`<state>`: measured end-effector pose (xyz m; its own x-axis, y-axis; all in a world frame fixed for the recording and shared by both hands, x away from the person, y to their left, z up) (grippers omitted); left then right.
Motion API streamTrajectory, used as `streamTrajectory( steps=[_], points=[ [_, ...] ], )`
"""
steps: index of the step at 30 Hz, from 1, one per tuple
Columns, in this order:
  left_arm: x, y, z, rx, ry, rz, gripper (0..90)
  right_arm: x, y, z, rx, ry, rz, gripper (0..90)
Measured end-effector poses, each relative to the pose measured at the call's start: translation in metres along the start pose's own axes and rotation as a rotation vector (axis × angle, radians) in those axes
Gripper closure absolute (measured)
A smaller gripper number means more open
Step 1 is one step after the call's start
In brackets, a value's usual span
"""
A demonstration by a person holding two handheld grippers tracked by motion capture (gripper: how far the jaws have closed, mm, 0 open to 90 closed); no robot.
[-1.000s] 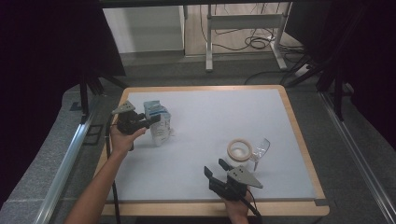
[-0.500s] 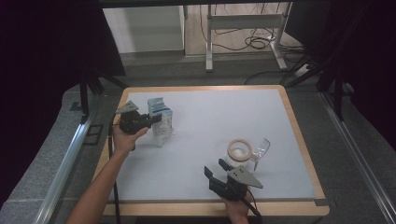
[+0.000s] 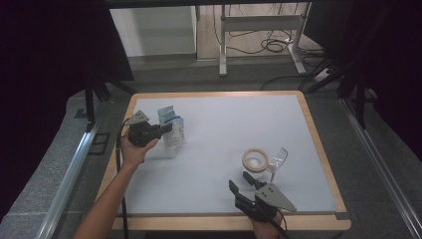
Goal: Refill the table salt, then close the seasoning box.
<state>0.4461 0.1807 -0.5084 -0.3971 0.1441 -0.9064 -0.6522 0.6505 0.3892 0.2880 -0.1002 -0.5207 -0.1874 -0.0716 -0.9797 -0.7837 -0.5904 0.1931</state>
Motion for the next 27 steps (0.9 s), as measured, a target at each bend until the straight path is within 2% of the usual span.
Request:
streamTrajectory(
  steps=[6,9,13,16,17,22,27],
  points=[
    [0.002,0.002,-0.001,-0.004,-0.004,-0.007,81.2,-0.016,0.045,-0.019,0.055,0.057,-0.046,54.4],
    [0.003,0.003,-0.001,-0.002,0.004,-0.011,81.2,-0.021,0.066,-0.039,0.094,0.04,-0.059,62.0],
    [0.006,0.006,0.002,-0.005,0.016,-0.012,81.2,-0.025,0.082,-0.064,0.134,0.005,-0.059,73.3],
    [0.007,0.007,0.002,-0.008,0.019,-0.012,81.2,-0.027,0.082,-0.086,0.159,-0.013,-0.037,83.0],
    [0.007,0.007,0.002,-0.006,0.014,-0.012,81.2,-0.027,0.081,-0.089,0.157,-0.017,-0.034,85.5],
    [0.007,0.007,0.001,-0.001,0.014,-0.013,81.3,-0.033,0.065,-0.111,0.176,-0.025,-0.013,90.0],
    [0.006,0.006,0.0,0.002,0.017,-0.015,81.2,-0.035,0.046,-0.113,0.146,-0.015,0.016,90.0]
  ],
)
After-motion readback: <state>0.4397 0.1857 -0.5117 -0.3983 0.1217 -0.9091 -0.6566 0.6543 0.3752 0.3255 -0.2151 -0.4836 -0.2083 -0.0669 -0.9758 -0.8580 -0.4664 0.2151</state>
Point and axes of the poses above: each handheld gripper's, and its own axes: y roughly backward along the jaws, x roughly out of its underside, z roughly to its left, the point moved 9 cm from there along -y, roughly forward along the jaws
